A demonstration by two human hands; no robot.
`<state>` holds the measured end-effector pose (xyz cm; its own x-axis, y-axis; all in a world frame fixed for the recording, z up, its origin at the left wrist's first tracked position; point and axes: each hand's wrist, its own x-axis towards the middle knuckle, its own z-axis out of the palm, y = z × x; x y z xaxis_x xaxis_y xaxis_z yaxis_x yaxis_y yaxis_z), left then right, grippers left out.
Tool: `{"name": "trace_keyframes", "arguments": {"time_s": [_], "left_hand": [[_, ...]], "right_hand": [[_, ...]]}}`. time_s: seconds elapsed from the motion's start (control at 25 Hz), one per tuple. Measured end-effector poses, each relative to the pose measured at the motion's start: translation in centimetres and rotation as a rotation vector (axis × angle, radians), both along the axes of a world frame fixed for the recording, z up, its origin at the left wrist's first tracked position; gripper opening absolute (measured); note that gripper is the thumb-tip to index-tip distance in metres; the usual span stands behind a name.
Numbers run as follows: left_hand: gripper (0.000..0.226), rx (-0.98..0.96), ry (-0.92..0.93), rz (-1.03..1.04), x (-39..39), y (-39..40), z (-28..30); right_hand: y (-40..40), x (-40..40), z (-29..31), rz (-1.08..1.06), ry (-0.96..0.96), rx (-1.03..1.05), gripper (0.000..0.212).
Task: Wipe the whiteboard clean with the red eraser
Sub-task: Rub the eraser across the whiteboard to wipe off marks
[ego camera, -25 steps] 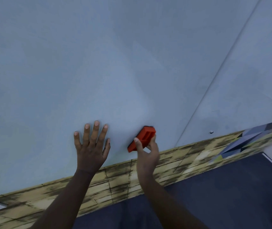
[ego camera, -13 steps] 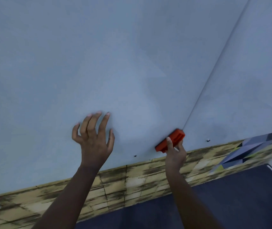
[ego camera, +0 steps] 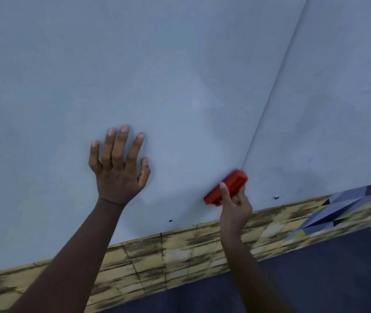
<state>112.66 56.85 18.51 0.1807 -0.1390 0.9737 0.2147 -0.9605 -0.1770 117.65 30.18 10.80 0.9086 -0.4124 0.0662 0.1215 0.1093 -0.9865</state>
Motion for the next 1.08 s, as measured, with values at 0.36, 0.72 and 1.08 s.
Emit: {"name": "trace_keyframes", "arguments": {"time_s": [0.36, 0.72, 1.08], "left_hand": [[0.07, 0.035, -0.021, 0.038, 0.2, 0.2, -0.1], [0.071, 0.057, -0.036, 0.049, 0.3, 0.2, -0.2], [0.073, 0.044, -0.026, 0.066, 0.4, 0.1, -0.4]], "right_hand": [[6.8, -3.1, 2.2, 0.15, -0.742, -1.068, 0.053], [-0.6, 3.1, 11.0, -0.062, -0.596, -0.482, 0.061], [2.5, 0.6, 3.3, 0.076, -0.669, -0.818, 0.072]]}}
